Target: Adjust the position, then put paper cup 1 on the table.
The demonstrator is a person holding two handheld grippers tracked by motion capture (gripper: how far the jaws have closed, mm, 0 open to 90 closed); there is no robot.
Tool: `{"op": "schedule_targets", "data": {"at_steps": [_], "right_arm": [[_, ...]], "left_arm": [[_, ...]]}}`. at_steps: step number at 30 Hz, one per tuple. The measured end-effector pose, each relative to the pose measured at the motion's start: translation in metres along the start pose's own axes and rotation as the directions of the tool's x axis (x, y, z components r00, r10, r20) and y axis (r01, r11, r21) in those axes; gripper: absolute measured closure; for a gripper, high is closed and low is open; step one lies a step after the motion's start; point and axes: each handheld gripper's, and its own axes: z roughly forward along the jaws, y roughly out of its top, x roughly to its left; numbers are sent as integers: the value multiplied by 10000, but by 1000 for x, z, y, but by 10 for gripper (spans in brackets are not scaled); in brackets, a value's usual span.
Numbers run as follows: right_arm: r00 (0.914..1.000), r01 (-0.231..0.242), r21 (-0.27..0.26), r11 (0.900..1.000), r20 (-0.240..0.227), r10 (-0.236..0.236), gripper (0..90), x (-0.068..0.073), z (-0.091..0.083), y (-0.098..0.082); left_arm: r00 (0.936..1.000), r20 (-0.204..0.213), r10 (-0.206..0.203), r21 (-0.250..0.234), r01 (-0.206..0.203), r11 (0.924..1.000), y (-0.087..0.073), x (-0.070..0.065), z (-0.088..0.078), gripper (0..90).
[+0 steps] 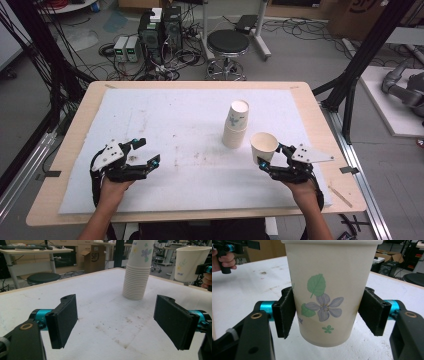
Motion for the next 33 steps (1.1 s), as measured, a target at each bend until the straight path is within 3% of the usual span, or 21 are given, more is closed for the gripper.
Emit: {"op": "schedule_targets", "data": {"at_steps": [11, 12, 14, 16, 19, 20, 24, 25, 26, 33], "right_arm": [[9973, -214, -232, 9995, 701, 230, 342, -8, -7, 0], [9946, -247, -226, 9994, 1000, 269, 343, -11, -7, -1], [9936, -289, -204, 9994, 1087, 309, 343, -12, -8, -1], [9873, -379, -229, 9990, 1538, 409, 343, -18, -8, -3], [9820, -458, -214, 9987, 1824, 490, 343, -23, -9, -4], [9735, -581, -149, 9982, 2205, 599, 343, -30, -8, -5], [9541, -864, 20, 9963, 2881, 821, 343, -43, -3, -9], [9541, -864, 20, 9963, 2881, 821, 343, -43, -3, -9], [9452, -987, 157, 9950, 3142, 888, 343, -49, 1, -12], [9160, -1556, 481, 9866, 3810, 1259, 343, -63, 19, -19]], "left_arm": [[10000, 34, -8, -44, 9, 10000, -1, 2, 0, 192], [10000, 58, 35, -30, -35, 10000, -1, 2, 1, 192], [10000, 83, 26, -9, -26, 10000, -2, 2, 2, 192], [9999, 168, 41, 45, -42, 10000, -3, 1, 3, 192], [9998, 177, 12, -9, -12, 10000, -4, 1, 4, 192], [9999, 167, -15, -38, 16, 10000, -3, 1, 5, 192], [9998, 208, -51, 25, 51, 10000, -3, 0, 6, 192], [9998, 208, -51, 25, 51, 10000, -3, 0, 6, 192], [9998, 201, -16, 72, 15, 10000, -3, -1, 6, 192], [9997, 222, -38, 177, 34, 9998, -4, -1, 7, 192]]}}
